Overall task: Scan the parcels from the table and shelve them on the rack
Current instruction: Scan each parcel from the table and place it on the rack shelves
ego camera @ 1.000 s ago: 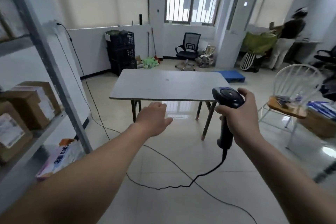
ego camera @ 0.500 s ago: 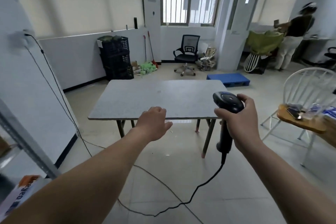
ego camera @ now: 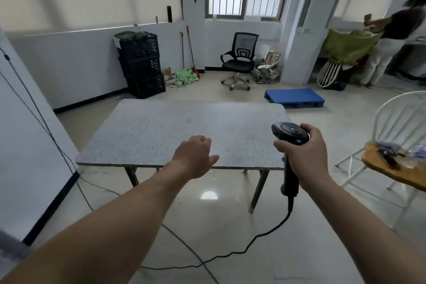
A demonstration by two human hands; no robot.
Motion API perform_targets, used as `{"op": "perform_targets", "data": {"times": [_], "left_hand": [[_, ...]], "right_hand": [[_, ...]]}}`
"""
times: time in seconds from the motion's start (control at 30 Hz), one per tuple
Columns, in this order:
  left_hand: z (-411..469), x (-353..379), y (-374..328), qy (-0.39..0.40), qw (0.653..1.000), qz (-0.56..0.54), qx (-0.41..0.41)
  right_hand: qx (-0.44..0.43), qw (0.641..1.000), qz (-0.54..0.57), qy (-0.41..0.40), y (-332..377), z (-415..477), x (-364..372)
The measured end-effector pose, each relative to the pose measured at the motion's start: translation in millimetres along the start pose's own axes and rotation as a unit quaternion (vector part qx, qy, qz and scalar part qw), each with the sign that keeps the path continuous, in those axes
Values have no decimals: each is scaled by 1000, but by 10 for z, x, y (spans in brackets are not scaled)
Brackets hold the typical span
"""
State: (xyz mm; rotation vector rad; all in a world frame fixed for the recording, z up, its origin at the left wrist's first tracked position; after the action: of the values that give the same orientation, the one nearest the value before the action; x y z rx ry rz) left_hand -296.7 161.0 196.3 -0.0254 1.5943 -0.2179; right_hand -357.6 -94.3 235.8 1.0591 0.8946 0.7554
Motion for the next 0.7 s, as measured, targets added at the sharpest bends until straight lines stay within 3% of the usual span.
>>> {"op": "perform_targets", "data": {"times": [0.5, 0.7], "left_hand": [[1939, 555, -431, 47, 997, -6, 59], [2459, 807, -451, 71, 997, 4, 31]], "right_hand": [[78, 994, -64, -34, -908, 1615, 438], [104, 992, -74, 12, -1508, 2258, 720]]}}
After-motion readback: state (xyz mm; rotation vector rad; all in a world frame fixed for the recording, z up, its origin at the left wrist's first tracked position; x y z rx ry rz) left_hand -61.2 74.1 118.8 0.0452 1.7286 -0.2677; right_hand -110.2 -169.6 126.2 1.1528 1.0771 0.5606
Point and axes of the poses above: each hand's wrist, its own z-axis towards the middle knuckle, its own x-axis out of the palm, y = z × x, the point moved 4 cm from there along z, towards the middle knuckle, and after that the axes turned 9 degrees about -x, right-handed, at the moved point
